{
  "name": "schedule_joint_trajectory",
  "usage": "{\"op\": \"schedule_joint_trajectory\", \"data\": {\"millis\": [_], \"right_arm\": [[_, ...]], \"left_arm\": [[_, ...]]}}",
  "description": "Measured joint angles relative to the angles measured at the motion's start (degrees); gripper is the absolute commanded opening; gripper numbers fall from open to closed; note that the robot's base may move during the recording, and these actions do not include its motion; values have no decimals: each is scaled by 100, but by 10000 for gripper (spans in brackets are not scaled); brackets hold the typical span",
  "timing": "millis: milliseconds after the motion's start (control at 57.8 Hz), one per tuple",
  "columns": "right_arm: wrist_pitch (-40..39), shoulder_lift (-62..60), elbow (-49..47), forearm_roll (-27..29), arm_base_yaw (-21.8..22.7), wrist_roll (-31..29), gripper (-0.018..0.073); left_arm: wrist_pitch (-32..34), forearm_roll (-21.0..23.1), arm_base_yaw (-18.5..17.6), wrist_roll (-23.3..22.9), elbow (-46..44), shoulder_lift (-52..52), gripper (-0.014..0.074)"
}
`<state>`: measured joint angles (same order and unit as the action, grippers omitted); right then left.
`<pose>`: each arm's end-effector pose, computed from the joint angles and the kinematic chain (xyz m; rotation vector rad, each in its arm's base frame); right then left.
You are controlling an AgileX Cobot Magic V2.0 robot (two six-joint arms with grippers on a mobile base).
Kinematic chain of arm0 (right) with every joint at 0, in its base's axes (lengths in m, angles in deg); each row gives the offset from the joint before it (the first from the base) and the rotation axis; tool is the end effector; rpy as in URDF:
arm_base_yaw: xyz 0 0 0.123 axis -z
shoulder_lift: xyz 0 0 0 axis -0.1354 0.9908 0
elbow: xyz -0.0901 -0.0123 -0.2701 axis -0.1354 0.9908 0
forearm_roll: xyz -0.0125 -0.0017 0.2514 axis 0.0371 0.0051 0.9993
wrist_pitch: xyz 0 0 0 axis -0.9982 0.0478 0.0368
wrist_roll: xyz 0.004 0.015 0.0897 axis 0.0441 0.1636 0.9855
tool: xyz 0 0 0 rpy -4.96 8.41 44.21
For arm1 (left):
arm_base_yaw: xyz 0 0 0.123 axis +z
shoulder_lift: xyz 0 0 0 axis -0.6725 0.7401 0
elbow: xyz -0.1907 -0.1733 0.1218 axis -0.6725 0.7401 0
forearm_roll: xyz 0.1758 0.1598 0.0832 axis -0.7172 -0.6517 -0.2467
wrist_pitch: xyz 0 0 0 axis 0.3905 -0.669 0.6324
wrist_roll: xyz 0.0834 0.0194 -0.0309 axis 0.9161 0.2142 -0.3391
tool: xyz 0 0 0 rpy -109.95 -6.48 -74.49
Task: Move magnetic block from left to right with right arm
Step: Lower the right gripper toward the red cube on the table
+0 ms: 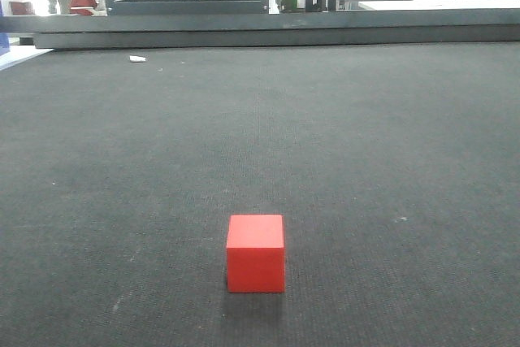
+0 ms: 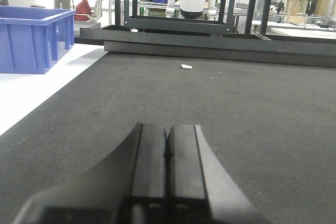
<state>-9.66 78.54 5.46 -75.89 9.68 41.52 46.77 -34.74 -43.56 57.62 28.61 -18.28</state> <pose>0.0567 -0.0019 0.2041 0.0546 1.4934 0.0046 0.0563 -0.0009 0.2068 -0.0253 1.4628 -0.0584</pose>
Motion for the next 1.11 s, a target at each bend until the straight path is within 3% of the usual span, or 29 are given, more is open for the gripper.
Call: {"op": "schedule_joint_trajectory", "data": {"millis": [916, 1106], "right_arm": [[-146, 0, 0, 0, 0, 0, 46], [892, 27, -616, 0, 0, 0, 46]], "left_arm": [[0, 0, 0, 0, 0, 0, -126], [0, 0, 0, 0, 0, 0, -126]]}}
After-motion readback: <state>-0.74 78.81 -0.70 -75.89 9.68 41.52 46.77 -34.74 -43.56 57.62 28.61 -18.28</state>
